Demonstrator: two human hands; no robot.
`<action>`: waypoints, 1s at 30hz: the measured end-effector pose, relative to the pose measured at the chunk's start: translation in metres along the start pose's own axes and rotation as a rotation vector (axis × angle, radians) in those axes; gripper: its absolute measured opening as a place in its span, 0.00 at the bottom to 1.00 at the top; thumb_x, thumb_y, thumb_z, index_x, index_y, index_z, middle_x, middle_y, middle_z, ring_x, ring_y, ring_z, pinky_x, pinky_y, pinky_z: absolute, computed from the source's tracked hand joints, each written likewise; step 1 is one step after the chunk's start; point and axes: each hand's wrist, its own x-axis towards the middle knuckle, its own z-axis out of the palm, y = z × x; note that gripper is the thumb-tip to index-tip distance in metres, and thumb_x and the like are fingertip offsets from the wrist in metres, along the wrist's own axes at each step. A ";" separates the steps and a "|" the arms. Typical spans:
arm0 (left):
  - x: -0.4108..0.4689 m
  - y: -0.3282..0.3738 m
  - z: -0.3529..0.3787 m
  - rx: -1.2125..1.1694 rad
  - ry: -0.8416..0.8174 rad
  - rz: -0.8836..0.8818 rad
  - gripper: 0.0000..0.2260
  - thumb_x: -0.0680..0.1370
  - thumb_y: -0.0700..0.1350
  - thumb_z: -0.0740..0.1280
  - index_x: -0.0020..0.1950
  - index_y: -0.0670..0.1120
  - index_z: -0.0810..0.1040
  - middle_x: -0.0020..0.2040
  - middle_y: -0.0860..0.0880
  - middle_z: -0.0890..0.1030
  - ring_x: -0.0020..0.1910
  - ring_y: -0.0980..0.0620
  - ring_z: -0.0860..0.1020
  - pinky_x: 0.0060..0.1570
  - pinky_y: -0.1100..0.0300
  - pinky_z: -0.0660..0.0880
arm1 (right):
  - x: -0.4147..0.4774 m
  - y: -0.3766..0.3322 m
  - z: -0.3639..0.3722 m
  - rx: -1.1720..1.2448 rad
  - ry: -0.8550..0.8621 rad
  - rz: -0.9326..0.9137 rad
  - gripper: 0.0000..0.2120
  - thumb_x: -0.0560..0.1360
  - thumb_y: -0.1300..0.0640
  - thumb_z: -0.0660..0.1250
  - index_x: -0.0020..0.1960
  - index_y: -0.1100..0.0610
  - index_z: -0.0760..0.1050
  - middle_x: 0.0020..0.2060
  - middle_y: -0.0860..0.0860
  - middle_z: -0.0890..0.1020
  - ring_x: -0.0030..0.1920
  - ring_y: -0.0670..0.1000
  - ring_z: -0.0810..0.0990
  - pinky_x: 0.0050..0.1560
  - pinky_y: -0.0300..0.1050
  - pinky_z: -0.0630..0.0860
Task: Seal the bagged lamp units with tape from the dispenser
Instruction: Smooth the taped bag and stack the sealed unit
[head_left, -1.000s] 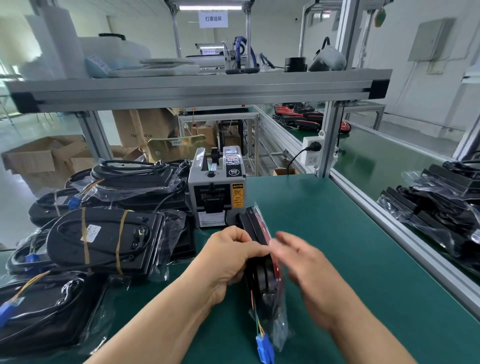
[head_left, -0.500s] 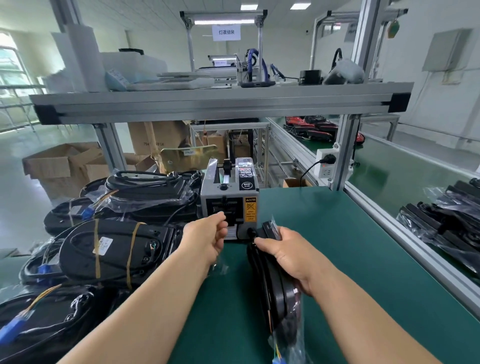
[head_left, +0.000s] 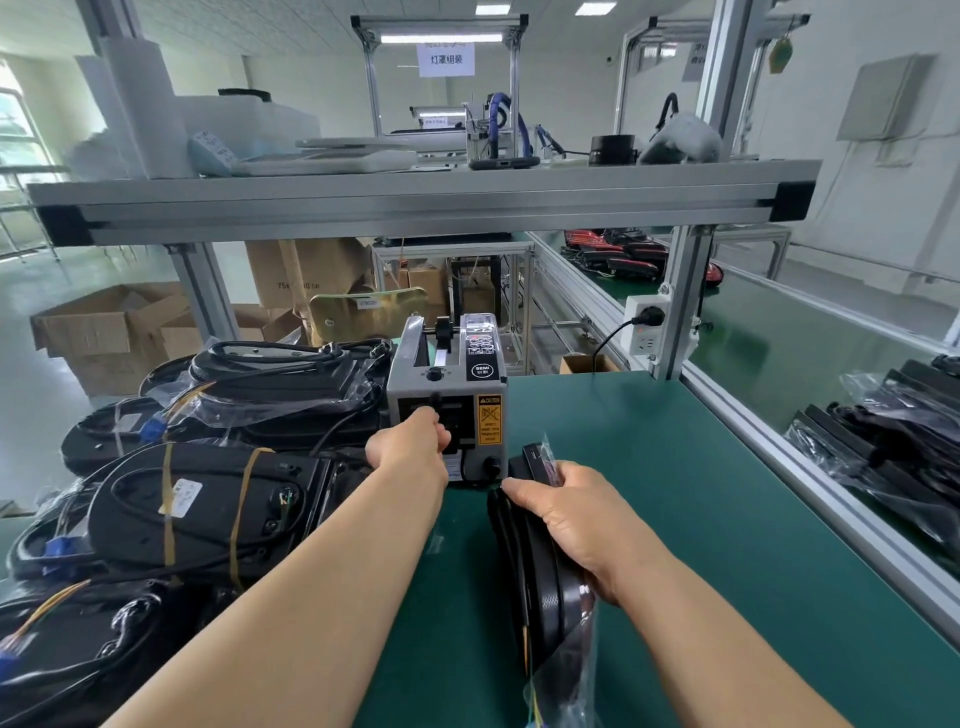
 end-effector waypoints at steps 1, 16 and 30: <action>-0.004 0.000 -0.003 0.006 -0.012 0.032 0.07 0.74 0.36 0.69 0.39 0.43 0.73 0.26 0.50 0.76 0.19 0.59 0.71 0.19 0.69 0.64 | -0.001 0.000 0.000 -0.005 0.001 -0.004 0.16 0.72 0.48 0.74 0.56 0.53 0.80 0.49 0.51 0.86 0.51 0.55 0.84 0.60 0.56 0.79; -0.061 0.014 -0.014 0.750 -0.837 0.201 0.03 0.77 0.40 0.70 0.44 0.43 0.77 0.26 0.51 0.69 0.23 0.57 0.64 0.28 0.64 0.62 | 0.000 -0.002 0.004 -0.089 0.011 -0.057 0.16 0.68 0.48 0.74 0.45 0.62 0.80 0.44 0.61 0.86 0.48 0.64 0.84 0.51 0.59 0.80; -0.048 0.010 -0.011 0.777 -0.824 0.235 0.08 0.75 0.37 0.70 0.37 0.44 0.77 0.25 0.50 0.67 0.23 0.55 0.62 0.28 0.64 0.62 | -0.002 -0.005 0.003 -0.141 0.023 -0.046 0.13 0.71 0.49 0.74 0.42 0.60 0.79 0.39 0.56 0.85 0.41 0.58 0.84 0.47 0.53 0.81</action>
